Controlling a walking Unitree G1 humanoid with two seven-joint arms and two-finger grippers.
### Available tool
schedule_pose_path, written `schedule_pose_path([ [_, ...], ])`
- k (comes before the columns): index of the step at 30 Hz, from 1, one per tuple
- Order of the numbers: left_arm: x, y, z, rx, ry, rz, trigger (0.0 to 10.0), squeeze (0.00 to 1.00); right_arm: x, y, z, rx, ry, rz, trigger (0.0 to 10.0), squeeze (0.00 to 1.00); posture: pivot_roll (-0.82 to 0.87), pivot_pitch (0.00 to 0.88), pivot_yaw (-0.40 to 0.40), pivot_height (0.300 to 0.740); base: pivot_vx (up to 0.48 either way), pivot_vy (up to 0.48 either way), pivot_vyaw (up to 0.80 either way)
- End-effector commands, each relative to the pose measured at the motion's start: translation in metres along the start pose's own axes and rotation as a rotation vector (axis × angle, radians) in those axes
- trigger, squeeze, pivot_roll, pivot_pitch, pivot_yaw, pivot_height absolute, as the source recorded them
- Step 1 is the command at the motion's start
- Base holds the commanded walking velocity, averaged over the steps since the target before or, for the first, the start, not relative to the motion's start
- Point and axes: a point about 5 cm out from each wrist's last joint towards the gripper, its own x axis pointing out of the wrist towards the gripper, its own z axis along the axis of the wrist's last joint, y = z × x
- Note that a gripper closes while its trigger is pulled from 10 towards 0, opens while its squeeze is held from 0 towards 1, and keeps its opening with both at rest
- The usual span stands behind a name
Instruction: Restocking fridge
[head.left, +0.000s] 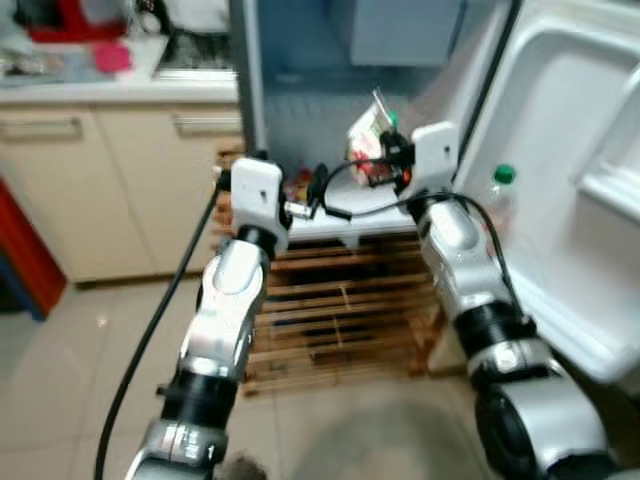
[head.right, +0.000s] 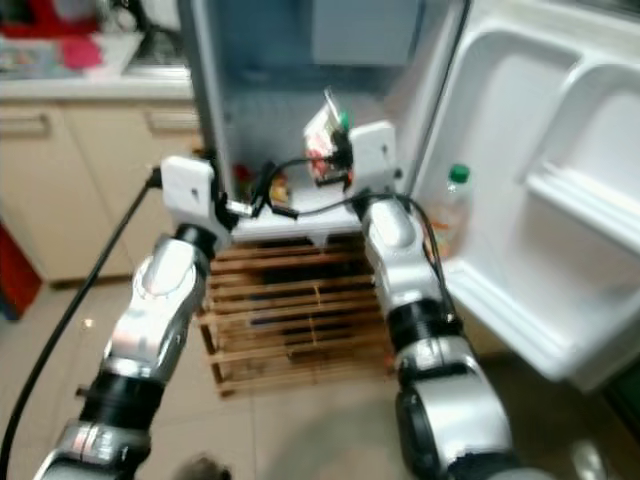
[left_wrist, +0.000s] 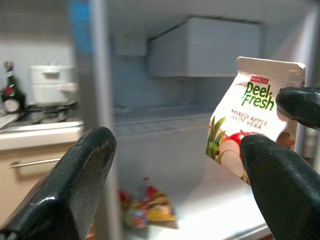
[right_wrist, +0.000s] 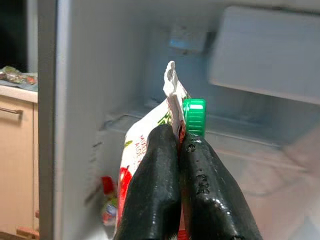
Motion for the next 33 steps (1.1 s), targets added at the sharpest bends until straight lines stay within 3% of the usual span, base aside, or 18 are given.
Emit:
schedule_pose_path([
  [1, 0.001, 0.0, 0.003, 0.018, -0.006, -0.004, 10.0, 0.0, 0.003, 0.004, 0.002, 0.012, -0.004, 0.02, 0.0, 0.0, 0.05, 0.0, -0.044, 0.74, 0.48, 0.0, 0.0],
  [12, 0.001, -0.011, 0.007, 0.059, -0.022, -0.073, 10.0, 0.0, 0.005, 0.004, 0.003, -0.001, -0.017, 0.005, 0.0, 0.0, 0.05, 0.0, -0.041, 0.74, 0.48, 0.0, 0.0],
  [17, -0.001, -0.02, 0.008, 0.065, -0.025, -0.123, 10.0, 0.0, 0.014, 0.005, 0.016, -0.016, -0.056, 0.017, 0.0, 0.0, 0.05, 0.0, -0.044, 0.74, 0.48, 0.0, 0.0],
  [22, -0.003, -0.028, 0.005, 0.123, 0.01, -0.16, 10.0, 0.0, 0.022, 0.012, 0.032, -0.022, -0.089, 0.06, 0.0, 0.0, 0.07, 0.0, -0.058, 0.74, 0.0, 0.0, 0.0],
  [28, -0.006, -0.027, 0.005, 0.124, 0.022, -0.164, 10.0, 0.0, 0.03, 0.018, 0.042, -0.012, -0.105, 0.093, 0.0, 0.0, 0.08, 0.0, -0.067, 0.74, 0.0, 0.0, 0.0],
  [33, -0.015, -0.029, -0.002, 0.201, 0.072, -0.215, 10.0, 0.0, 0.043, 0.021, 0.051, -0.036, -0.096, 0.102, 0.0, 0.0, 0.11, 0.0, -0.082, 0.74, 0.0, 0.0, 0.0],
])
